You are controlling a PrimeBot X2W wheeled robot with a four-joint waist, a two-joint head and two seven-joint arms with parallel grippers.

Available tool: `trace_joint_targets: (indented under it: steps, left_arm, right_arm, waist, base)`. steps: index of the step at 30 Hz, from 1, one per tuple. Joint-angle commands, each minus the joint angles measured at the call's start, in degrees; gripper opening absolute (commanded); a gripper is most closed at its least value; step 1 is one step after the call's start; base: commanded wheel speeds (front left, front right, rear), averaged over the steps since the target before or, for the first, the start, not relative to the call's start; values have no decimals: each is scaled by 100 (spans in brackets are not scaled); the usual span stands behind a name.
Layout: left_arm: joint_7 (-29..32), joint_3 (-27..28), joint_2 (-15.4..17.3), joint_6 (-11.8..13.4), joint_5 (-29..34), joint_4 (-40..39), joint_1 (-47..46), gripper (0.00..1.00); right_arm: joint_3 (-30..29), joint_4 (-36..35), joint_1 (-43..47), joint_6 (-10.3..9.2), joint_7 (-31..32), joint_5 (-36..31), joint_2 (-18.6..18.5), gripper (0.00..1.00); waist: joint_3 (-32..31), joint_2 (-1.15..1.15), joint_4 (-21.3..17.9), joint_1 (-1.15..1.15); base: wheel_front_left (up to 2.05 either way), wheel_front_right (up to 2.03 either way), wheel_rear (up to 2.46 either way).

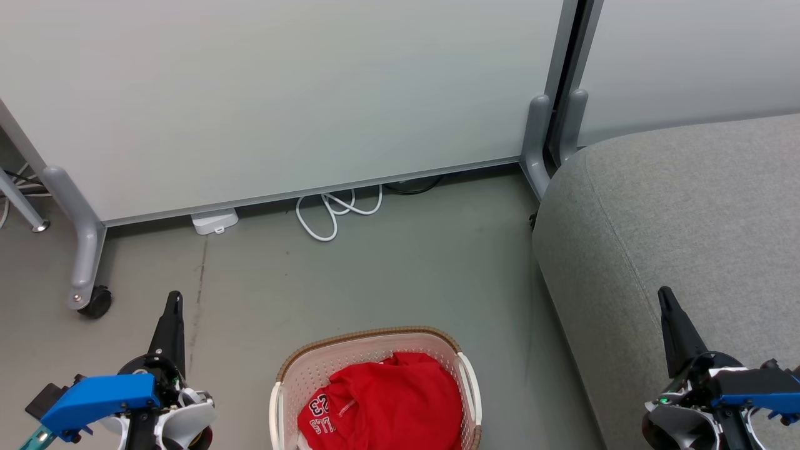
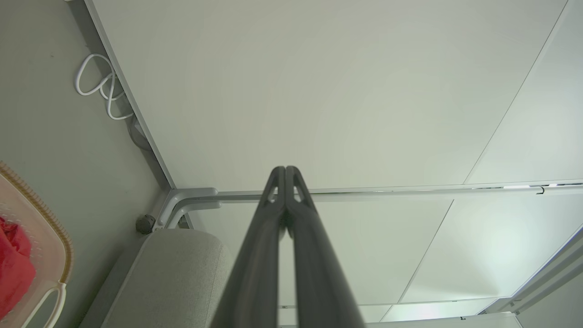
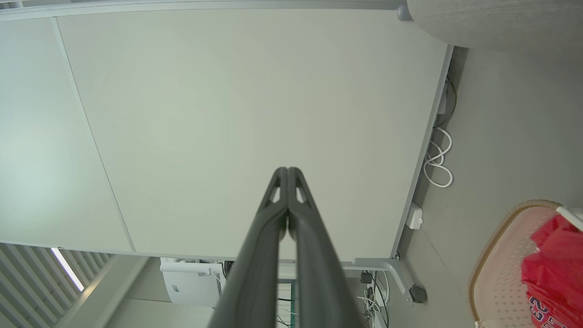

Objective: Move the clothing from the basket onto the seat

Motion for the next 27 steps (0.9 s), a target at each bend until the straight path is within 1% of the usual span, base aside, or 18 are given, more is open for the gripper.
trace_joint_targets:
  steps: [1, 27]
  left_arm:
    - [17, 9, 14, -23, -16, -23, -57, 0]
    - [17, 9, 14, -23, -16, -23, -57, 0]
  right_arm:
    - [-6, -14, -67, 2, 23, 16, -3, 0]
    - [-6, -14, -66, 2, 23, 16, -3, 0]
  waist:
    - [0, 0, 0, 0]
    - [0, 0, 0, 0]
  base:
    - [0, 0, 0]
    - [0, 0, 0]
